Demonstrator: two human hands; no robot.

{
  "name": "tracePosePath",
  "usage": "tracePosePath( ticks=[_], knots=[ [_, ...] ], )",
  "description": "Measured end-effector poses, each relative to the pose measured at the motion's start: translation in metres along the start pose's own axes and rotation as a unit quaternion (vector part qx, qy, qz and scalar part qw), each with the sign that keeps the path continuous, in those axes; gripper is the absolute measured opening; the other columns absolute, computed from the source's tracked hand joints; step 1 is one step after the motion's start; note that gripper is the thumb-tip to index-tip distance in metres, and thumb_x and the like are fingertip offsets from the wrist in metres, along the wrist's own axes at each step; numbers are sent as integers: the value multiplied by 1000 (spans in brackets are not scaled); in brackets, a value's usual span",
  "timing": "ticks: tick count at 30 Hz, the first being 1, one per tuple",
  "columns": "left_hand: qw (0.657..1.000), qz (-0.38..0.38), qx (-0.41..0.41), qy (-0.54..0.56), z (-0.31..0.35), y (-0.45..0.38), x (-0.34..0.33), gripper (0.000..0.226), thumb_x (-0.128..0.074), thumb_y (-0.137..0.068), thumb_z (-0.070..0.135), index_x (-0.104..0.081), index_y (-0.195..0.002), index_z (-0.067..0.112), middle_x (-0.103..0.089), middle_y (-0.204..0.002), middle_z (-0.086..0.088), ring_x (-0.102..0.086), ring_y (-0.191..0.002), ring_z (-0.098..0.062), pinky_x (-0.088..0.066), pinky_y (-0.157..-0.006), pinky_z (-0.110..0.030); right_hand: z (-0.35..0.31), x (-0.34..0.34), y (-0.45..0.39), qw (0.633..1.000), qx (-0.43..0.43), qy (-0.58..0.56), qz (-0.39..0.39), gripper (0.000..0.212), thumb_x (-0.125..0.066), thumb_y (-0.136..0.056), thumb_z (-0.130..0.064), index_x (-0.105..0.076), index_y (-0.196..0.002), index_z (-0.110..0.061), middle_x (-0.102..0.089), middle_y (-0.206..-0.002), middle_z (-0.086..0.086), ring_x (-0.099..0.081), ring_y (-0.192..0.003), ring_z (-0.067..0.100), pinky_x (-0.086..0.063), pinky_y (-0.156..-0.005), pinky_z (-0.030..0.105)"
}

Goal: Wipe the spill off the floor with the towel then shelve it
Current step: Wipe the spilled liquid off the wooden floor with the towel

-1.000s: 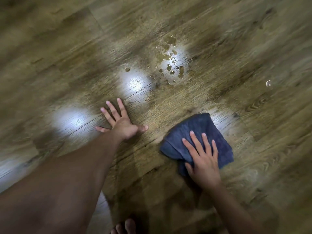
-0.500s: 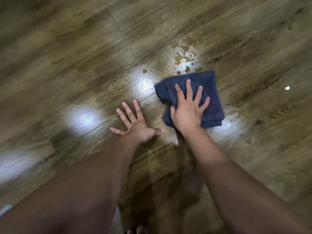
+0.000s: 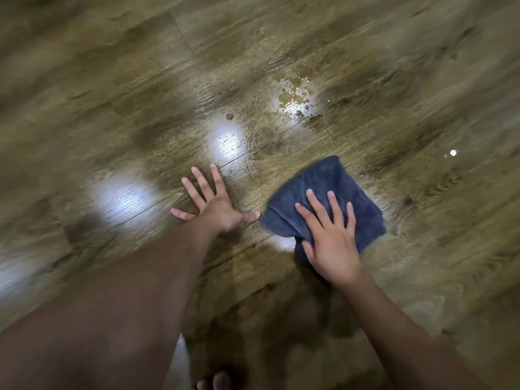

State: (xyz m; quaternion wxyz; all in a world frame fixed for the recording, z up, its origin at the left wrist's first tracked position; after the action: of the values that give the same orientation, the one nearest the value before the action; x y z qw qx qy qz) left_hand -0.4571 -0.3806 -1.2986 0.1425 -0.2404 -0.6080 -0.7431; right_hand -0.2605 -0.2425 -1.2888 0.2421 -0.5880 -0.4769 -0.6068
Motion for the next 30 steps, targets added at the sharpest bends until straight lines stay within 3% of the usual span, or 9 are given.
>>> tracePosePath(
  ticks=[7, 12, 15, 17, 20, 23, 25, 27, 30],
  knots=[
    [1000, -11, -4, 5, 0, -3, -1, 154, -76, -62, 76, 55, -131, 35, 71, -127, 0, 61, -123, -32, 16, -98, -83, 15, -6, 12, 995, -67, -62, -41, 76, -50, -86, -61, -19, -153, -45, 3, -168, -15, 13, -154, 26, 10, -118, 58],
    [1000, 4, -6, -2, -4, -3, 6, 154, -76, -58, 80, 48, -139, 38, 64, -138, -1, 55, -131, -32, 12, -102, -82, 17, -9, 12, 992, -80, -57, -81, 76, -39, -89, -69, -1, -152, -53, 17, -165, -19, 24, -151, 23, 14, -117, 57],
    [994, 102, -13, -40, 2, 1, 26, 132, -67, -60, 87, 4, -157, 35, 13, -165, -12, 10, -151, -40, 0, -111, -76, 17, -7, 7, 984, -95, -63, -134, 75, -37, -94, -71, 12, -149, -57, 34, -158, -23, 34, -147, 21, 17, -117, 56],
    [986, 169, 1, 11, 11, 6, 48, 98, -57, -71, 85, -28, -146, 28, -21, -153, -16, -21, -140, -40, -17, -112, -68, 16, -5, 6, 974, -114, -60, -189, 80, -39, -95, -70, 22, -146, -59, 46, -149, -25, 38, -145, 22, 17, -118, 57],
    [983, 170, 29, 62, 16, -1, 71, 93, -56, -76, 82, -29, -145, 25, -25, -151, -16, -24, -138, -38, -20, -110, -67, 12, -1, 5, 963, -124, -50, -234, 83, -39, -97, -65, 31, -142, -58, 53, -142, -24, 36, -146, 25, 13, -119, 59],
    [984, 176, 13, 31, 4, -25, 94, 111, -56, -74, 84, -8, -158, 28, 8, -167, -10, 11, -154, -34, 4, -109, -77, 10, -1, 6, 969, -112, -41, -215, 80, -33, -97, -66, 34, -139, -57, 51, -146, -22, 35, -147, 25, 10, -120, 59],
    [979, 204, 3, 27, -15, -46, 109, 104, -43, -80, 86, -4, -160, 31, 18, -168, -3, 21, -153, -27, 11, -106, -78, 7, -3, 11, 979, -100, -46, -175, 74, -23, -92, -68, 25, -146, -54, 42, -155, -19, 33, -148, 25, 10, -120, 60],
    [963, 262, -5, 68, -36, -63, 118, 83, -26, -90, 79, -15, -158, 33, 9, -169, 1, 15, -155, -22, 5, -110, -78, 3, -5, 10, 986, -92, -32, -133, 77, -22, -86, -66, 8, -154, -48, 24, -164, -13, 19, -152, 30, -1, -117, 67],
    [922, 385, -23, 35, -50, -75, 115, 68, -23, -96, 66, -32, -153, 31, -13, -168, -2, -3, -155, -23, -4, -114, -73, -5, -6, -19, 990, -103, -19, -93, 79, -38, -83, -59, -15, -156, -39, -1, -169, -3, -4, -151, 39, -19, -109, 74]
  ],
)
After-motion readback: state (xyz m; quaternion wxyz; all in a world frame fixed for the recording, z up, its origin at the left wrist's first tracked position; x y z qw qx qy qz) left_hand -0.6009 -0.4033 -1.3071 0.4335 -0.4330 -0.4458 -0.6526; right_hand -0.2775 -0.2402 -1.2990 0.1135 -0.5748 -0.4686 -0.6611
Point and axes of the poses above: each hand's wrist, its own y-axis away from the middle knuckle, its own x-axis out of the back of the hand, z = x × y, the point moved 6 cm from there along -y, towards the middle knuckle
